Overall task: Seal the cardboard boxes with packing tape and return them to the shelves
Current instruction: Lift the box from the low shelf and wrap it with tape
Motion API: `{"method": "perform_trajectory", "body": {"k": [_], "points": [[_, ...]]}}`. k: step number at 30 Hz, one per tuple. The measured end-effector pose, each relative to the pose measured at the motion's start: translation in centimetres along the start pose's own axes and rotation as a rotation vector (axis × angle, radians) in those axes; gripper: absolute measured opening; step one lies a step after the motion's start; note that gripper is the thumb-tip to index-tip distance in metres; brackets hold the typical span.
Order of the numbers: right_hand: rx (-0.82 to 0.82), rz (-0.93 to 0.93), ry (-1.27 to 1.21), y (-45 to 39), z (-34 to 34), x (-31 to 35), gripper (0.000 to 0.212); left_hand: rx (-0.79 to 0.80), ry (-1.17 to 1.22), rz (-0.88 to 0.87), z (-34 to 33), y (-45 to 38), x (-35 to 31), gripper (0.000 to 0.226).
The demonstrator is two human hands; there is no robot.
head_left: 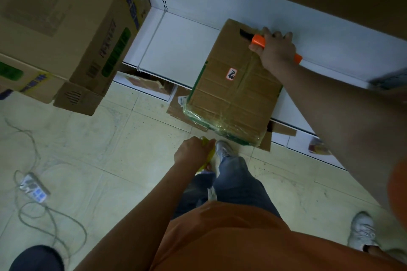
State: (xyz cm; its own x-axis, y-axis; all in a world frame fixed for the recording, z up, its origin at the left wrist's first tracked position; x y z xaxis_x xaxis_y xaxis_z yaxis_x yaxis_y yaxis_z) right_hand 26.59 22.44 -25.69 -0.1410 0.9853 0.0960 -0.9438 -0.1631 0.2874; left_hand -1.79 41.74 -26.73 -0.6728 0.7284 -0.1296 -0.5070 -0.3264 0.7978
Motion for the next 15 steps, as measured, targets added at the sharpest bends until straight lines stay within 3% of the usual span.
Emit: {"method": "perform_trajectory", "body": {"k": [3,8,15], "points": [[-0.032,-0.013,0.009,0.6,-0.1,0.5,0.080,0.061,0.093,-0.033,-0.3,-1.7,-0.9,0.061],[-0.253,-0.075,-0.005,4.1,-1.5,2.8,0.076,0.178,0.242,-0.129,-0.5,-2.9,-2.2,0.045],[-0.304,0.112,0.051,8.3,-3.3,4.3,0.071,0.311,0.535,-0.189,0.2,-2.3,-3.9,0.034]]}}
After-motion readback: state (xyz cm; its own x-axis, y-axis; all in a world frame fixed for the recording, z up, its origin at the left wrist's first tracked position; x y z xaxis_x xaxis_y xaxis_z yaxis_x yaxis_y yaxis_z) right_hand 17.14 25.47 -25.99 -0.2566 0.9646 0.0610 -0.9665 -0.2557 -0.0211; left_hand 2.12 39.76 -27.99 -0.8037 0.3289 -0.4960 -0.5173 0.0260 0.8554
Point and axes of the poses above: each hand's wrist, its own y-axis away from the middle knuckle, its own z-axis out of the back of the hand, x = y × z, the point moved 2 cm from there along -y, towards the middle knuckle, and after that the axes turned 7 degrees about z, right-handed, at the moved point
